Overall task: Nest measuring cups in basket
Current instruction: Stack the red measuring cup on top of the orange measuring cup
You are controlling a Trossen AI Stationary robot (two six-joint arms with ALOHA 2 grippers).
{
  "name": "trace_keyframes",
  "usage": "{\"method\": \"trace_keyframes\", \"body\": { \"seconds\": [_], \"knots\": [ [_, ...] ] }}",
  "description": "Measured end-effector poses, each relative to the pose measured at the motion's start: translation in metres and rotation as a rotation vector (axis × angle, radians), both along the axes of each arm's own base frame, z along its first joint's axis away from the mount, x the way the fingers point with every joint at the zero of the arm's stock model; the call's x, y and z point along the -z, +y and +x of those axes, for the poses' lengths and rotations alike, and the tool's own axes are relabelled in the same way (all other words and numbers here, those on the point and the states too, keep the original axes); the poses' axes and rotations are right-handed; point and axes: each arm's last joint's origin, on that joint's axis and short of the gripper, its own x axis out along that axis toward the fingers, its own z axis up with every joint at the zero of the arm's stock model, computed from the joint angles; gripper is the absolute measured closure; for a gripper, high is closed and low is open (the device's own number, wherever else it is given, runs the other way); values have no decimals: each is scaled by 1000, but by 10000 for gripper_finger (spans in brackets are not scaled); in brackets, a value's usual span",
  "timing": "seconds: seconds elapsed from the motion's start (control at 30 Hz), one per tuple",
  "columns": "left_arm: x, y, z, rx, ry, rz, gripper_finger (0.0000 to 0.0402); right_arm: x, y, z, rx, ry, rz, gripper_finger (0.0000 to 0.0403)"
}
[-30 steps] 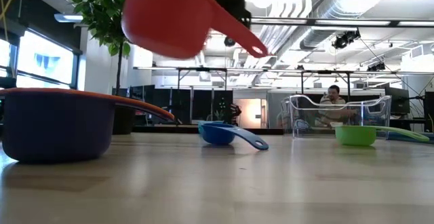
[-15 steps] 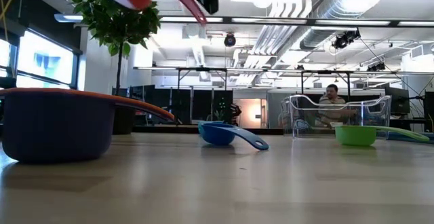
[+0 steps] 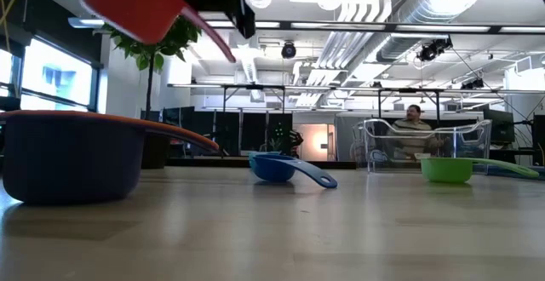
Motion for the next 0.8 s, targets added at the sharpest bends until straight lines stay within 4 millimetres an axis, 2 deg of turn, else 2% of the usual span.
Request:
{"method": "trace_keyframes", "body": {
  "seconds": [0.43,0.8],
  "knots": [
    [0,2,0,-11,0,-4,328,41,6,16,-58,52,57,402],
    [0,2,1,-9,-4,-7,328,59,8,25,-138,28,103,402]
  ]
}}
